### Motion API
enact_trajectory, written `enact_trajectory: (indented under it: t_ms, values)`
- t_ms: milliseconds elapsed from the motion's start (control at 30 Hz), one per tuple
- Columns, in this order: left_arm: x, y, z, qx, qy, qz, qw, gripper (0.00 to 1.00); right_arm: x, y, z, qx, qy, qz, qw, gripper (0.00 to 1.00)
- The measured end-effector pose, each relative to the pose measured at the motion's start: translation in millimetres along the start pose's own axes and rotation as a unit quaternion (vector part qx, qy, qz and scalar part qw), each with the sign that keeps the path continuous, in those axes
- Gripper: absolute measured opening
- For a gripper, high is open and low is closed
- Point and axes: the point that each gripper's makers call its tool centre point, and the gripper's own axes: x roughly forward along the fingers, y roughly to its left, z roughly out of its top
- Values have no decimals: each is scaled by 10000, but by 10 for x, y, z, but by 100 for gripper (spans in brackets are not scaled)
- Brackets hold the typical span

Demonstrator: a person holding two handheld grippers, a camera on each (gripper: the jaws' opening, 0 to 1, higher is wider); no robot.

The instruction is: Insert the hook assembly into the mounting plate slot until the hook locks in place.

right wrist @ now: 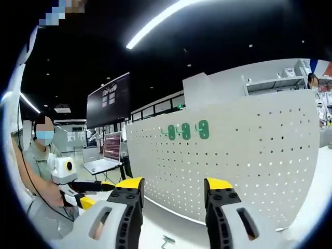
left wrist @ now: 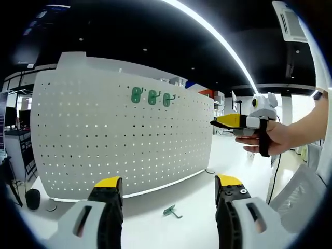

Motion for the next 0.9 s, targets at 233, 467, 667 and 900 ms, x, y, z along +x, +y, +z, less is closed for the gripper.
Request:
enact_trajectory:
  t_ms: [233, 467, 667, 900]
  values:
    - [-9, -2, 28, 40, 1, -35, 10000, 74, -183, 19, -201, 163, 113, -43, 9998, 46]
    - [-24, 34, 28, -39, -30, -12, 10000, 74, -374, 32, -351, 238, 232, -68, 9994, 46]
    - [-39, 46, 59, 22, -32, -1, 10000, 74, -500, 37, -444, 375, 274, -172, 9988, 46]
    - [-89, 63, 55, -40, -26, 40, 10000, 73, -621, 70, -556, 420, 386, -207, 9982, 46]
